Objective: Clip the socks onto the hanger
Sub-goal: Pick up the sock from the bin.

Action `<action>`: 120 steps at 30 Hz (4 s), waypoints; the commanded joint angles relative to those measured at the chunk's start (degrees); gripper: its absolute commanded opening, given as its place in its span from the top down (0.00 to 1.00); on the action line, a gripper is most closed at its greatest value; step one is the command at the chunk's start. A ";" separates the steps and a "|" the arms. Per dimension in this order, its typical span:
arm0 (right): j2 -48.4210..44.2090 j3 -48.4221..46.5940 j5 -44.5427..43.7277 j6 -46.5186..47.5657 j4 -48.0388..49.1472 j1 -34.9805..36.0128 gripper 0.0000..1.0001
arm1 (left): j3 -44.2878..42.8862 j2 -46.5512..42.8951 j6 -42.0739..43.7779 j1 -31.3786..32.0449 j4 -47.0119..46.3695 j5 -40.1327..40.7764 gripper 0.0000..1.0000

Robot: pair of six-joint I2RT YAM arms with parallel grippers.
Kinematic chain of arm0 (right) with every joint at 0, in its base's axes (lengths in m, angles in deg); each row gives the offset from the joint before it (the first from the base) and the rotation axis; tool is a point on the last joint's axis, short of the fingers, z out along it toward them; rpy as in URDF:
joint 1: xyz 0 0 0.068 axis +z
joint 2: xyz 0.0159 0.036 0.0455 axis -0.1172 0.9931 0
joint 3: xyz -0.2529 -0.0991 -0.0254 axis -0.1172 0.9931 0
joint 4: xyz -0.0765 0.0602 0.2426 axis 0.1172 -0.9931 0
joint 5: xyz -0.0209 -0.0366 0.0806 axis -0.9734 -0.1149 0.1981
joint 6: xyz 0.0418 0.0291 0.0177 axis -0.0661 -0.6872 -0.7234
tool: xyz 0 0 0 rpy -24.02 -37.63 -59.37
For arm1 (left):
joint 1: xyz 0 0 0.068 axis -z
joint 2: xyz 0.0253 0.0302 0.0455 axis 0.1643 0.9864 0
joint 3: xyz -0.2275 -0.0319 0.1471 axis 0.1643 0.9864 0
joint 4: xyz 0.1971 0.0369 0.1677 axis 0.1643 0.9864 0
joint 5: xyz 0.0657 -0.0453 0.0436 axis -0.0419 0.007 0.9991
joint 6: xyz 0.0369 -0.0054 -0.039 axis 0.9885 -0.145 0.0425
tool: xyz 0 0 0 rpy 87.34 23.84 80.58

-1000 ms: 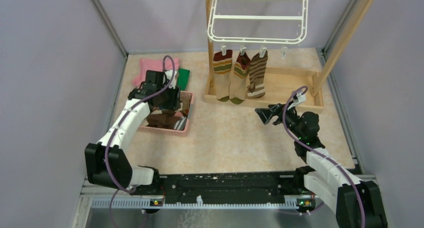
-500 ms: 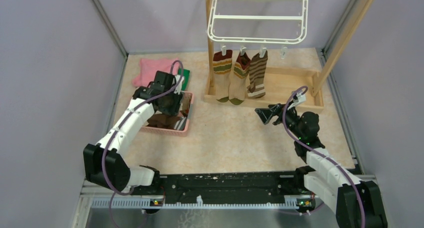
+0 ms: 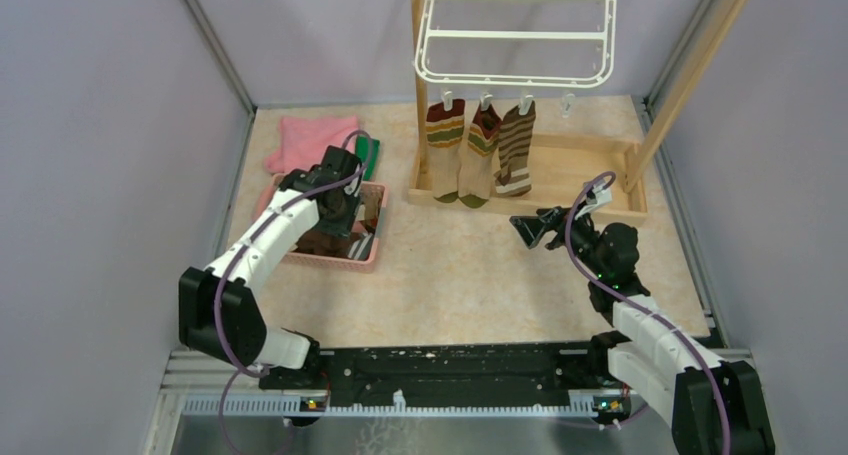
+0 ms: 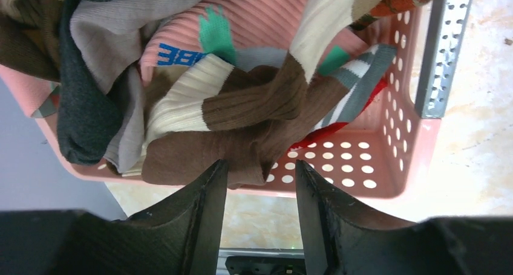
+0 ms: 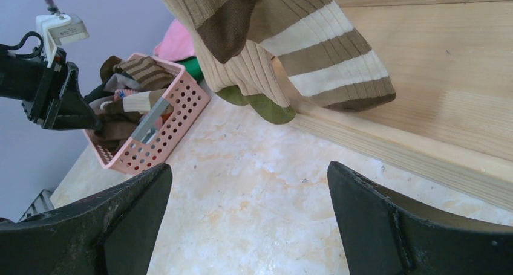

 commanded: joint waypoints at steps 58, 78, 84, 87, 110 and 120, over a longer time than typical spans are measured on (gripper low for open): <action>-2.16 -1.03 -0.40 1.44 0.38 1.49 0.02 | 3.00 -14.85 -10.52 -22.45 -32.81 -13.01 0.13; -2.92 -1.66 -1.37 2.55 -0.76 2.65 0.01 | 2.92 7.26 -20.23 -33.55 -39.02 -14.83 0.39; -3.15 -1.83 -1.41 2.72 -1.21 2.68 0.01 | 0.36 5.58 -19.32 -34.28 -34.66 -16.27 0.90; -3.11 -1.88 -1.37 2.73 -1.29 2.68 0.01 | 0.79 0.02 -18.88 -34.22 -33.83 -16.46 1.00; -3.06 -2.03 -0.56 2.73 -1.43 2.68 0.01 | 9.78 -29.98 -7.68 -34.23 -43.91 -46.28 1.00; -3.33 -2.02 -0.66 2.82 -1.73 2.68 0.02 | 9.67 -28.68 -5.40 -33.86 -44.54 -62.13 1.00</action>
